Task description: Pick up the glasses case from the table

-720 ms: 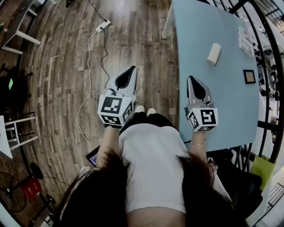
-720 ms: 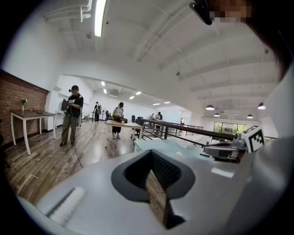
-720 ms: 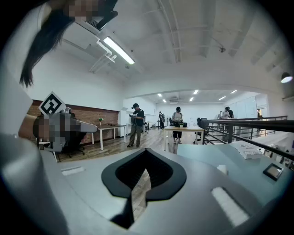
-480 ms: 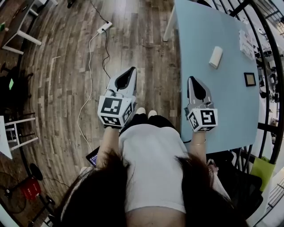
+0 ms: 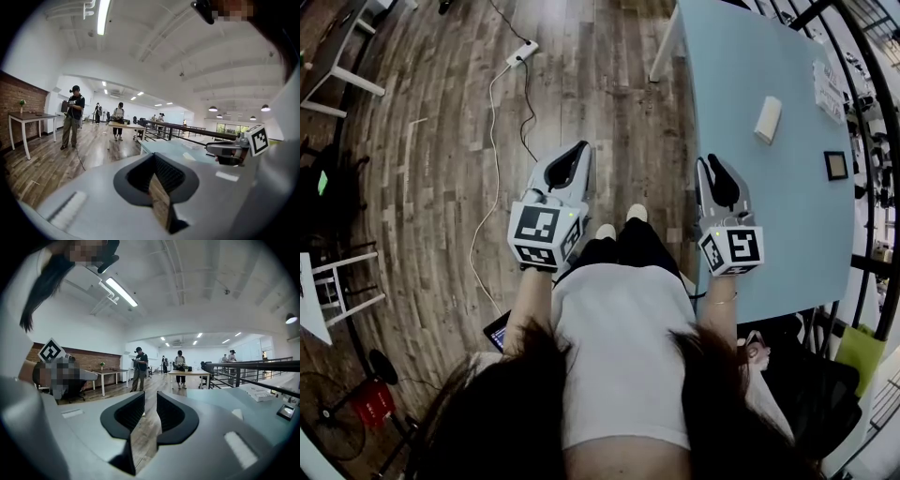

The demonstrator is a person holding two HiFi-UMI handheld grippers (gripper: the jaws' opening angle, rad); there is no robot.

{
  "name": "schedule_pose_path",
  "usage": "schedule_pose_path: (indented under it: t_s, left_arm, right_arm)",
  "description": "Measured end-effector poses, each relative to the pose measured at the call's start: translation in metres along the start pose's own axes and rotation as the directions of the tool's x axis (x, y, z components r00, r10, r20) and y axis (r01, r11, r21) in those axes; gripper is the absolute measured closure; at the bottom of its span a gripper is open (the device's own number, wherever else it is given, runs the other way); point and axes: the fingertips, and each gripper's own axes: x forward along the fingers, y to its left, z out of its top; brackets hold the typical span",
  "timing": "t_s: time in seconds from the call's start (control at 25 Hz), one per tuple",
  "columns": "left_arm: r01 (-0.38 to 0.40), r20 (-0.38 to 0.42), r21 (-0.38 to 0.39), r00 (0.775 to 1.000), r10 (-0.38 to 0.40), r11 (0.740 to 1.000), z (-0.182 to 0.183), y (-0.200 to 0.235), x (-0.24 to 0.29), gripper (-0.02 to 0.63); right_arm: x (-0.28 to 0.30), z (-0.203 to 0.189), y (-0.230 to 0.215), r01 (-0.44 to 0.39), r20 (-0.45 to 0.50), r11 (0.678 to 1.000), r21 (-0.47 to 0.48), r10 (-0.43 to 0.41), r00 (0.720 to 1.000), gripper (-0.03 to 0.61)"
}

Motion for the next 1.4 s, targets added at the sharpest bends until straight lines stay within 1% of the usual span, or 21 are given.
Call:
schedule_pose_path:
  t_s: [0.2,0.32,0.4,0.68,0.92,1.2,1.4]
  left_arm:
    - [-0.004,-0.002,-0.004,1.000,0.004,1.000,0.001,0.016,0.019,0.557]
    - [-0.001,-0.007,-0.005,1.000,0.001,1.000,-0.002,0.026,0.043,0.557]
    - [-0.003,-0.002,-0.003,1.000,0.003,1.000,0.000,0.032,0.065,0.557]
    - [0.013,0.019,0.011,1.000,-0.013,1.000,0.040,0.058,0.153,0.557]
    - [0.008,0.005,0.027,1.000,-0.008,1.000,0.069,0.077,0.217,0.557]
    - [0.042,-0.003,0.058,0.999,-0.042,0.997,0.089,0.074,0.276,0.557]
    - [0.121,-0.015,0.085,0.993,-0.120,0.989,0.097,0.047,0.313,0.557]
  right_arm:
    - [0.021,-0.005,-0.009,0.003,-0.012,1.000,0.016,-0.003,1.000,0.492]
    - [0.042,-0.010,-0.022,0.000,-0.009,1.000,0.021,0.000,1.000,0.485]
    - [0.060,-0.012,-0.036,-0.007,-0.004,1.000,0.022,0.007,1.000,0.468]
    - [0.135,0.006,-0.091,-0.008,0.004,0.999,0.032,0.008,1.000,0.436]
    - [0.186,0.018,-0.139,0.007,0.008,0.997,0.076,-0.007,1.000,0.400]
    - [0.215,0.022,-0.185,0.046,0.020,0.993,0.108,-0.048,0.999,0.362]
    - [0.204,0.019,-0.217,0.114,0.013,0.982,0.150,-0.117,0.993,0.336]
